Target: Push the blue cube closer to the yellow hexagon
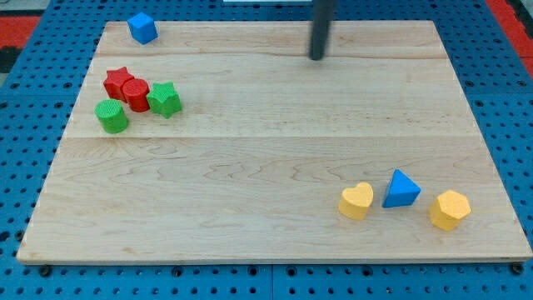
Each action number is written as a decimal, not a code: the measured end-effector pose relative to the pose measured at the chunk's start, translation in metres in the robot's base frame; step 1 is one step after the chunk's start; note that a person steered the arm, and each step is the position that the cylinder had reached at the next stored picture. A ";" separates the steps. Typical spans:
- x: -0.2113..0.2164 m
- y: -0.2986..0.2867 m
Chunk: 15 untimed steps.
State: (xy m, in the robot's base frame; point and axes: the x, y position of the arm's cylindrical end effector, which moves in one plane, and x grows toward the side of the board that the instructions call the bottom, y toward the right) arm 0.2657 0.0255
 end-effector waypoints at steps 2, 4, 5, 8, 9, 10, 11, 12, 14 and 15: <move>-0.005 -0.210; -0.053 -0.321; -0.069 -0.257; 0.006 -0.058; 0.007 0.025; -0.001 0.047; -0.001 0.083; 0.047 0.112; 0.164 0.119; 0.123 0.099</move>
State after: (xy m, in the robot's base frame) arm 0.3888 0.1250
